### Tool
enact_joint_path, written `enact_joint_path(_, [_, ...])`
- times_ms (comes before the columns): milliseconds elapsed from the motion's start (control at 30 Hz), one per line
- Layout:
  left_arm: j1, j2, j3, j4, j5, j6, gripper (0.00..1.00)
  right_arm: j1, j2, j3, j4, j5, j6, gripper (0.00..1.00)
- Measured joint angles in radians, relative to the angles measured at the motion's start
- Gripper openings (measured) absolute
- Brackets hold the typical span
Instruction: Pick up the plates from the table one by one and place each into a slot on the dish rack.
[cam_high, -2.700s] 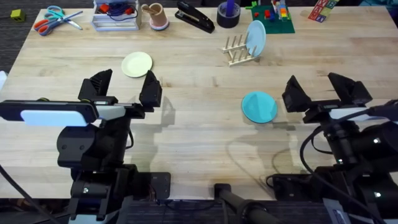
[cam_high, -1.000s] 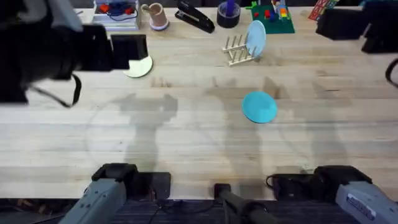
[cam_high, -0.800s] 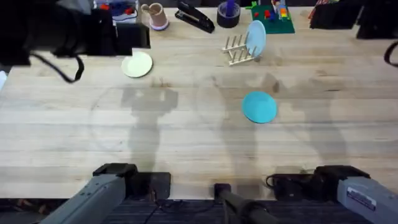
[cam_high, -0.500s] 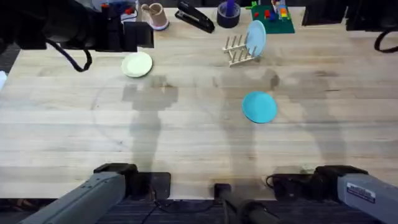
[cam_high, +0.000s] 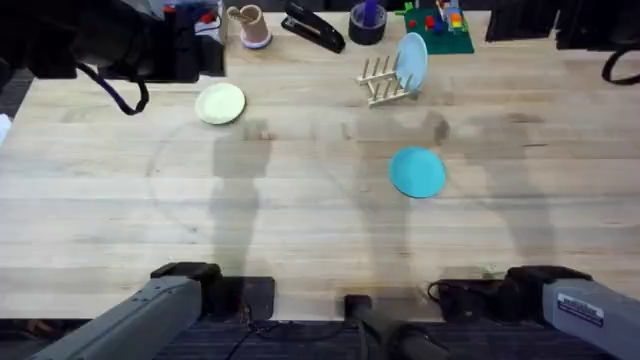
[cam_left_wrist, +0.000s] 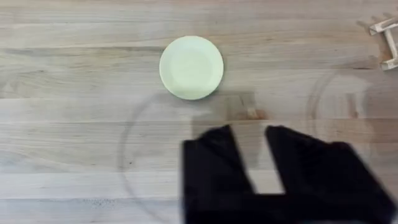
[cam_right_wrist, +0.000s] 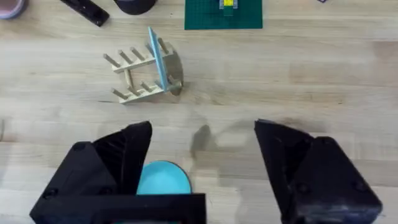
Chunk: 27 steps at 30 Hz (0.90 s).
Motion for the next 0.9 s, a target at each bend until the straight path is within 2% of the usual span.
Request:
enact_joint_path(33, [0.0, 0.0, 0.0, 0.001, 0.0, 0.0, 0.163, 0.0, 0.0, 0.0, 0.0, 0.0, 0.0, 0.995])
enact_joint_path(67, [0.0, 0.0, 0.0, 0.001, 0.0, 0.004, 0.077, 0.0, 0.0, 0.0, 0.0, 0.0, 0.0, 0.995])
enact_joint_path(100, [0.0, 0.0, 0.0, 0.001, 0.001, 0.004, 0.049, 0.0, 0.0, 0.0, 0.0, 0.0, 0.0, 0.995])
enact_joint_path(167, [0.009, 0.0, 0.0, 0.001, 0.019, 0.013, 0.042, 0.0, 0.0, 0.0, 0.0, 0.0, 0.0, 0.995])
enact_joint_path(267, [0.061, 0.0, 0.0, 0.001, 0.105, 0.045, 0.04, 0.0, 0.0, 0.0, 0.0, -0.001, 0.0, 0.995])
enact_joint_path(433, [0.252, 0.01, 0.002, 0.001, 0.319, 0.114, 0.039, 0.0, 0.0, 0.0, 0.0, -0.003, 0.0, 0.995])
enact_joint_path(533, [0.374, 0.055, 0.006, 0.001, 0.465, 0.162, 0.039, 0.0, 0.0, 0.0, 0.0, -0.003, 0.0, 0.995])
enact_joint_path(600, [0.436, 0.102, 0.009, 0.0, 0.551, 0.189, 0.039, 0.0, 0.0, 0.0, 0.0, -0.003, 0.0, 0.995])
enact_joint_path(733, [0.515, 0.209, 0.009, 0.0, 0.661, 0.238, 0.039, 0.0, 0.0, 0.0, 0.0, -0.003, 0.0, 0.995])
enact_joint_path(900, [0.578, 0.328, 0.009, 0.001, 0.739, 0.291, 0.038, 0.0, 0.0, 0.0, 0.0, -0.003, 0.0, 0.995])
